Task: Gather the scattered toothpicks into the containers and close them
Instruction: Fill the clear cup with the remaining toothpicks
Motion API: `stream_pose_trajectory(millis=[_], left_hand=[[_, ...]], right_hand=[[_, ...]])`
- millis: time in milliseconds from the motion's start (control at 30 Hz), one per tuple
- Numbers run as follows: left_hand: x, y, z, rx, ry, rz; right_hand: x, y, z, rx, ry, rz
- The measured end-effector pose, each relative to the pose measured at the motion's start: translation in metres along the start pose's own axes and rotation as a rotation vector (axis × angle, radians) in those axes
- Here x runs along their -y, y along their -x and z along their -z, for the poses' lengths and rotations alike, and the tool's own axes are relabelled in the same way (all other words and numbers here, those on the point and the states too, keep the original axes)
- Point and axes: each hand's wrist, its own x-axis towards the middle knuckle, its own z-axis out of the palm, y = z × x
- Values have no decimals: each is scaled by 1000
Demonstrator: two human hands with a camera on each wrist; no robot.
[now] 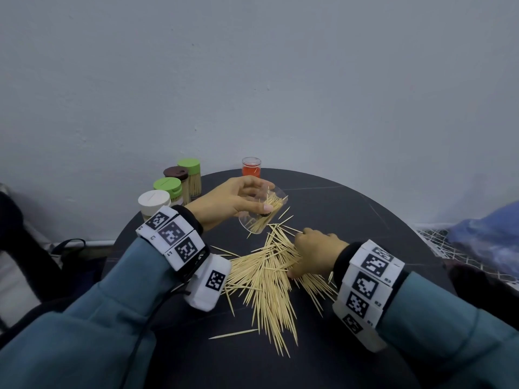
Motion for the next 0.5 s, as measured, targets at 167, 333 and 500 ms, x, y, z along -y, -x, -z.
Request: stream_pose_trajectory(millis=[167, 333, 500], left_hand=[[-1, 0, 0, -7, -4, -12], [0, -1, 1, -5, 6, -14], [1, 0, 0, 2, 21, -9]], right_hand=[[3, -6, 0, -75, -138, -43], [5, -7, 1, -84, -208, -57], [10, -14, -1, -75, -171, -66]])
